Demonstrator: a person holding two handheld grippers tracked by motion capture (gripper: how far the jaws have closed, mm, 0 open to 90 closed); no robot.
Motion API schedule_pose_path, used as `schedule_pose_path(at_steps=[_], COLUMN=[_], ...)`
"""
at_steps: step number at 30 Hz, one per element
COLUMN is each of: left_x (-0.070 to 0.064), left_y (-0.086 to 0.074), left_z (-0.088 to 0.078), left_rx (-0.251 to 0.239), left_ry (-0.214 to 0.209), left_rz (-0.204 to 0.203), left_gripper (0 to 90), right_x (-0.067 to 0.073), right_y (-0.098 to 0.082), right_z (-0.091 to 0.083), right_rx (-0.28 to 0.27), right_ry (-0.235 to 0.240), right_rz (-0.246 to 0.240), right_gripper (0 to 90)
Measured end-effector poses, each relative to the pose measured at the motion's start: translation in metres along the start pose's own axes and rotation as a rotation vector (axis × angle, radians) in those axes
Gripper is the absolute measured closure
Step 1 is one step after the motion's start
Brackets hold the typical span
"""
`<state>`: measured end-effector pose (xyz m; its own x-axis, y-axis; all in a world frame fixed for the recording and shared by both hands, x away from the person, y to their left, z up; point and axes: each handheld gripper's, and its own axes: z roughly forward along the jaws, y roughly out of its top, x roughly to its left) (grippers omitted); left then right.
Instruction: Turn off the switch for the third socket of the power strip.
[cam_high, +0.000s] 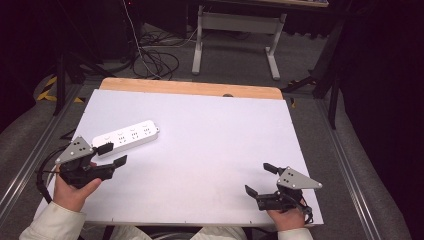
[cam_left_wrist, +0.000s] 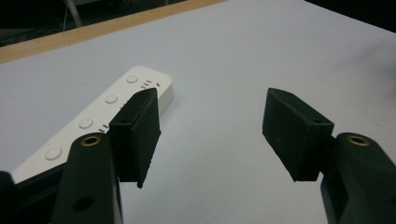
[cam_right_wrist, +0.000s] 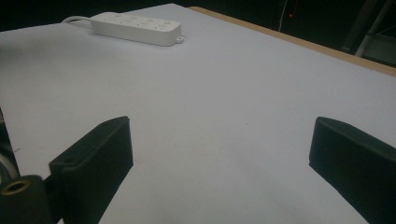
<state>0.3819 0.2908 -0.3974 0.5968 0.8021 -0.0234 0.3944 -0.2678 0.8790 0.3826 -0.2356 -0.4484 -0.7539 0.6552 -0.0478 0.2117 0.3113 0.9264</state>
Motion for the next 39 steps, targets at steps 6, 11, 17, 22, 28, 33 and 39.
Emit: schedule_pose_path(at_steps=[6,11,17,22,28,33,39], left_x=[0.003,0.003,0.008,0.012,0.018,0.024,0.034], left_y=[0.010,0.020,0.033,0.040,0.042,0.046,0.049], left_z=[0.002,0.007,0.012,0.013,0.017,0.024,0.035], left_rx=[0.007,0.012,0.040,0.043,0.048,0.080,0.104], left_ry=[-0.002,0.009,0.020,0.034,0.047,0.082,0.064], left_rz=[0.007,0.033,0.051,0.054,-0.001,-0.005,0.012], left_gripper=[36.9,38.0,40.1,40.1,56.3,84.5,89.9], right_x=[0.001,0.001,0.001,0.001,0.001,0.001,0.001], right_y=[0.000,0.000,0.000,-0.001,0.000,0.000,0.000], right_z=[0.001,0.002,0.002,0.002,0.003,0.003,0.003], right_rx=[0.011,0.015,0.016,0.020,0.020,0.019,0.024], right_ry=[-0.003,0.001,0.002,0.002,0.006,0.007,0.011], right_rz=[-0.002,0.000,0.000,-0.002,-0.005,-0.004,-0.008], right_gripper=[6.7,6.7,6.7,6.7,6.7,6.7,7.1])
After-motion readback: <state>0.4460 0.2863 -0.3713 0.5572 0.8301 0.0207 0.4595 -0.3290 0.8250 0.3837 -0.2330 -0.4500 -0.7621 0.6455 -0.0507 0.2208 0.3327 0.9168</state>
